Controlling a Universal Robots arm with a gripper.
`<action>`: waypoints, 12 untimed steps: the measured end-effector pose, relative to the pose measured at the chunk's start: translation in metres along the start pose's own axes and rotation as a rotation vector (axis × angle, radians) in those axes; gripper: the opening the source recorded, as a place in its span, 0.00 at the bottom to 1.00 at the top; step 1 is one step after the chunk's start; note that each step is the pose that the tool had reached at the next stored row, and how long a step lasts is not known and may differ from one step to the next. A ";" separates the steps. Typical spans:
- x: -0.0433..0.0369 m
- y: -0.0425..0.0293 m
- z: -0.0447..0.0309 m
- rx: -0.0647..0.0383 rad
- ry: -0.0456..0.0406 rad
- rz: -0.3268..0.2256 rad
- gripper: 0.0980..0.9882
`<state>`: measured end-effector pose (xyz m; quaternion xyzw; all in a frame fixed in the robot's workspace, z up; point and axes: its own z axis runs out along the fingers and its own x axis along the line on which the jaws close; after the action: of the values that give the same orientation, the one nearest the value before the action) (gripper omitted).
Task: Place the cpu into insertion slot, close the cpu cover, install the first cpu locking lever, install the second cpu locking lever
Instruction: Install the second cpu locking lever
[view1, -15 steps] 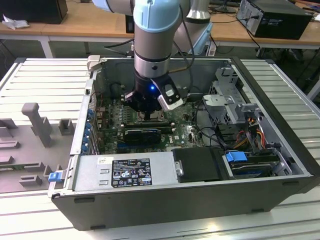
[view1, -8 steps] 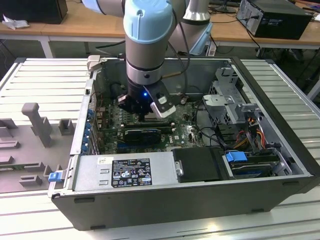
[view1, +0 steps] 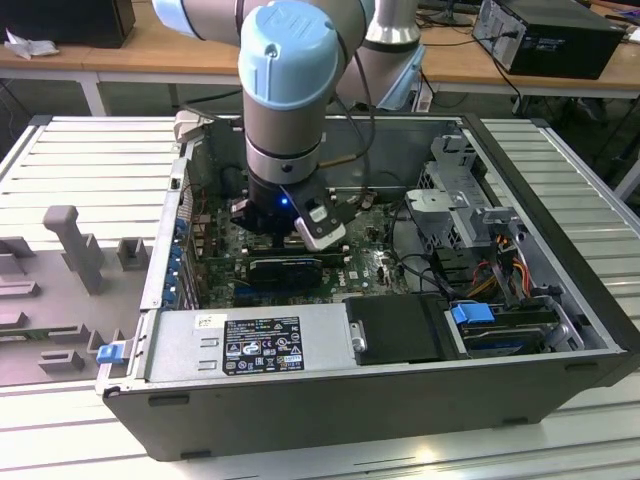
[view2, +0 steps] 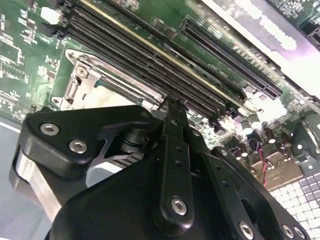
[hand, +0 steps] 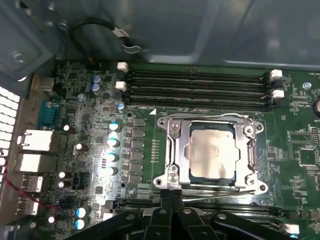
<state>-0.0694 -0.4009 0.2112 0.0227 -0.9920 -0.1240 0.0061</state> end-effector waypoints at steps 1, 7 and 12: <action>0.0024 -0.0012 0.0007 -0.011 -0.0005 0.000 0.01; 0.0034 -0.0034 0.0094 -0.030 -0.0013 0.000 0.01; 0.0044 -0.0035 0.0134 -0.057 -0.0025 -0.001 0.01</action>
<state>-0.0739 -0.4011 0.1974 0.0229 -0.9880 -0.1524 0.0054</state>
